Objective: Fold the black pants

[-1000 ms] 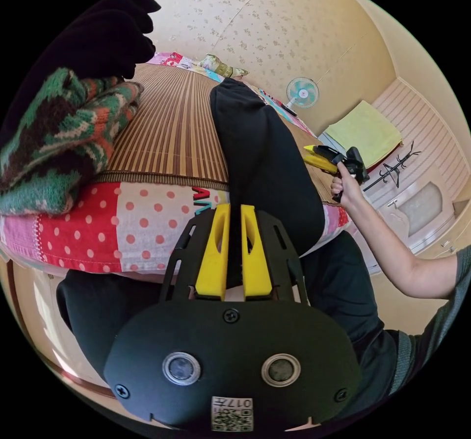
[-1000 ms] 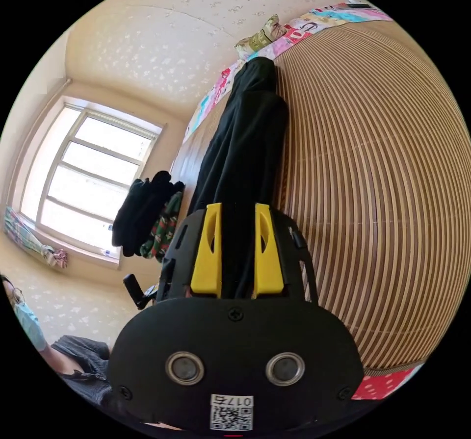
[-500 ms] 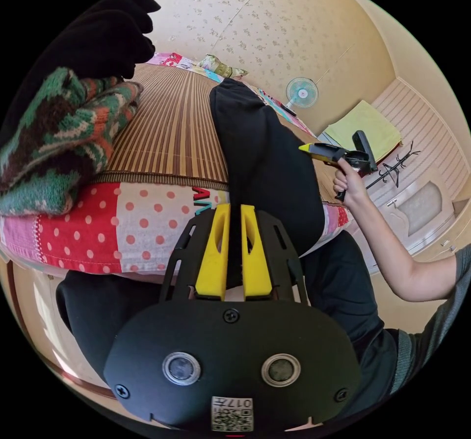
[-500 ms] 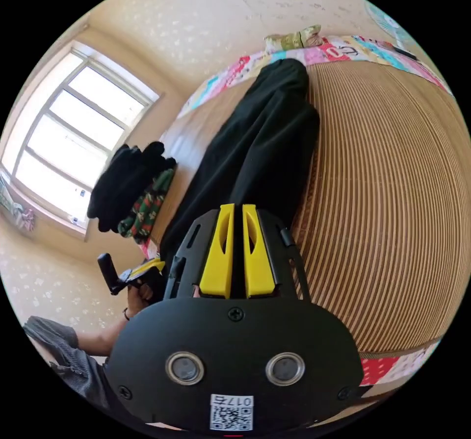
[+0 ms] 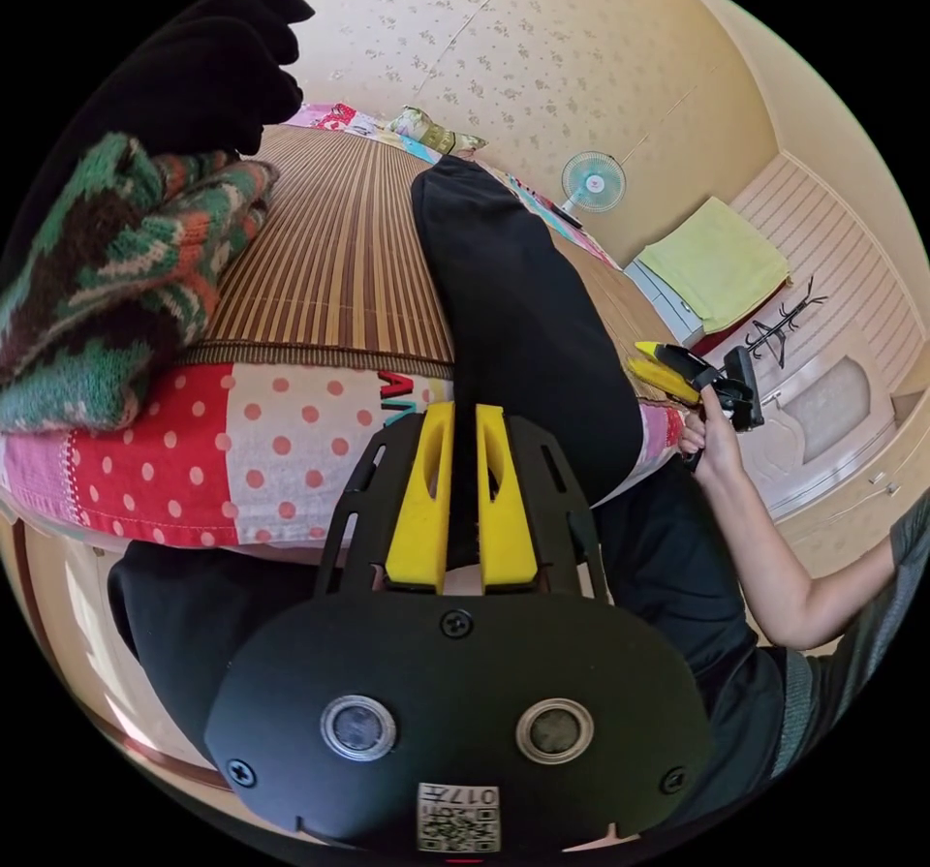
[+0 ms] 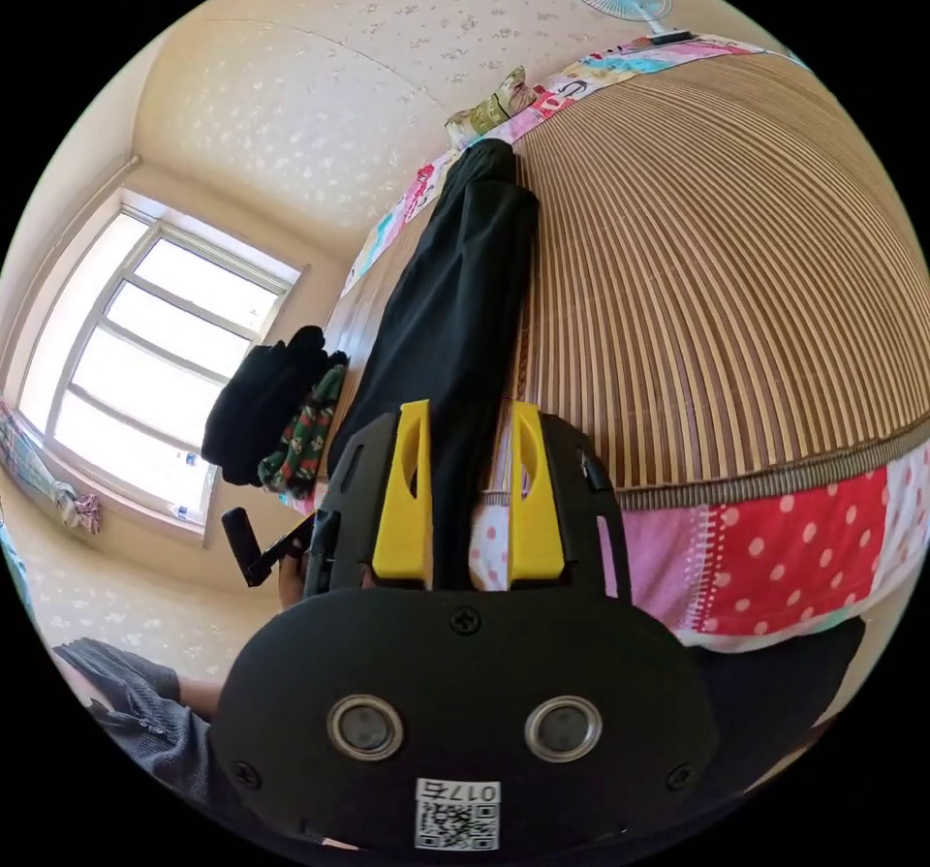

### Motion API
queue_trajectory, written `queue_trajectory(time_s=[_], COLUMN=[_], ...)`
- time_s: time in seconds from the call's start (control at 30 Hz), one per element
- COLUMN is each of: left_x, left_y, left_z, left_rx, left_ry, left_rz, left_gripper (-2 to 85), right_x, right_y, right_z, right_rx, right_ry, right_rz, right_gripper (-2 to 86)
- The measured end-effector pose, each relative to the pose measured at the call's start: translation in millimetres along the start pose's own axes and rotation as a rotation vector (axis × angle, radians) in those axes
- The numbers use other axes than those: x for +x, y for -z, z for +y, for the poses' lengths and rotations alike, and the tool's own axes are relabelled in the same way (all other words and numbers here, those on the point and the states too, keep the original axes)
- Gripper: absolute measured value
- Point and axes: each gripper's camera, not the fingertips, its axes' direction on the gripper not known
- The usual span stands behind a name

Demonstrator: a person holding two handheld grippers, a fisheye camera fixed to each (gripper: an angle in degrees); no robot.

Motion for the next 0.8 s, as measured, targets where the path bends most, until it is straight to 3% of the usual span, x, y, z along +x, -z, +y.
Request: queue_trajectory(time_s=[0.2,0.3,0.5,0.8], left_x=[1,0,-4,-27], left_y=[4,8,71,33], left_z=[-6,-10,-6,-61], left_rx=[0.004,0.013,0.302,-0.013], left_ry=[0.003,-0.004,-0.075,-0.068], left_rz=[0.004,0.016,0.063,0.139], left_gripper=[4.7,4.5,0.3,12.2], right_x=[-55,-53,-40,1], right_y=[-36,-14,-8,-2], right_z=[15,8,37,68], right_rx=[-0.176,-0.14,-0.035,-0.215], right_ry=[0.205,0.209,0.17,0.155], right_rz=[0.238,0.139,0.273,-0.018], right_gripper=[5.8,4.2,3.7,8.5])
